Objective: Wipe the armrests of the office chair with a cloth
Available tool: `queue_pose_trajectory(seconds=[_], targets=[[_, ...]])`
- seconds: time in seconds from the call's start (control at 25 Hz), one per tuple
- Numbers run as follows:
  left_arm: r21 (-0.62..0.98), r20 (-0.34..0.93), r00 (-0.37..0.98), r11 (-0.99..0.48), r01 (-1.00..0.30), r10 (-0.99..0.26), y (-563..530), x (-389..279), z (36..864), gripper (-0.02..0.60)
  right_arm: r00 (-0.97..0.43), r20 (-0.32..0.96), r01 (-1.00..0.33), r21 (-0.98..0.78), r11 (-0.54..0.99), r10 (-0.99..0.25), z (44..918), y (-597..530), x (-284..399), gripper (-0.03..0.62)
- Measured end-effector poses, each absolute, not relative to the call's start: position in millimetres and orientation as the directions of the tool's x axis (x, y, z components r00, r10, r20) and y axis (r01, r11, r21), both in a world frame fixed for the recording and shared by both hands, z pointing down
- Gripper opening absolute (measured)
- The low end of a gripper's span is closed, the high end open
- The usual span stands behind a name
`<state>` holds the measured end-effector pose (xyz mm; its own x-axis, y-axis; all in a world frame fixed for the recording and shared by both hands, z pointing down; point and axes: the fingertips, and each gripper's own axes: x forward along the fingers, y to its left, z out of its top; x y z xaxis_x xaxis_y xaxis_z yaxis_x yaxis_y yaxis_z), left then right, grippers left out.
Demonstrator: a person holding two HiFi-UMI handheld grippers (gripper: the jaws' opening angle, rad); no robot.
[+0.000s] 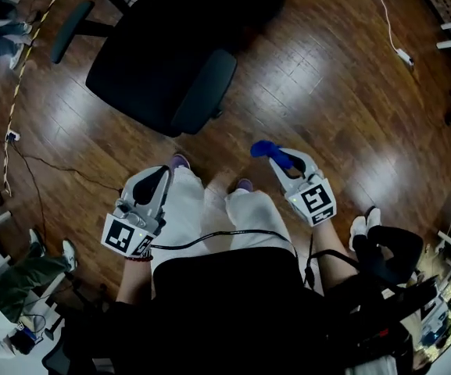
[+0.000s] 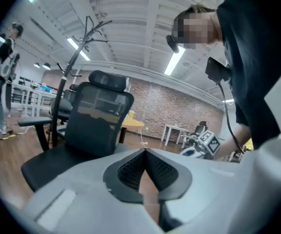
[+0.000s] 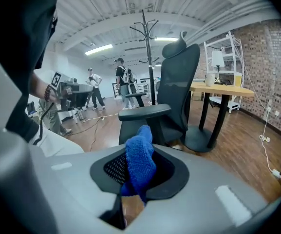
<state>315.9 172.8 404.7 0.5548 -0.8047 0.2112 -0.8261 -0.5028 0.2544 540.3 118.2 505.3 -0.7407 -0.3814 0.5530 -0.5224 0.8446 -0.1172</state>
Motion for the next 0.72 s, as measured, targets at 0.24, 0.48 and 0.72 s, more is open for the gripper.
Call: queue_pose_trajectory(seconds=[0.24,0.48,0.72], targets=[[0.254,0.074,0.635,-0.601,-0.758,-0.769,170.2,319.1,458.3,0.006,-0.795,0.426,-0.467,0.026,0.884,-0.432,582.4,78.7,503.3,0.072],[0.245,-0.054,0.800,-0.785,-0.569,-0.597,166.5,396.5,579.9,0.006,-0.873,0.243,-0.389,0.179,0.904,-0.423,644.5,37.8,452.0,0.072],[0.132,-0.037,0.785,-0.782,-0.609,-0.618,118.2,391.6,680.0,0.037,-0.906,0.020,-0.403,0.273,0.874,-0.424,655.1,-12.9,400.5,0.072]])
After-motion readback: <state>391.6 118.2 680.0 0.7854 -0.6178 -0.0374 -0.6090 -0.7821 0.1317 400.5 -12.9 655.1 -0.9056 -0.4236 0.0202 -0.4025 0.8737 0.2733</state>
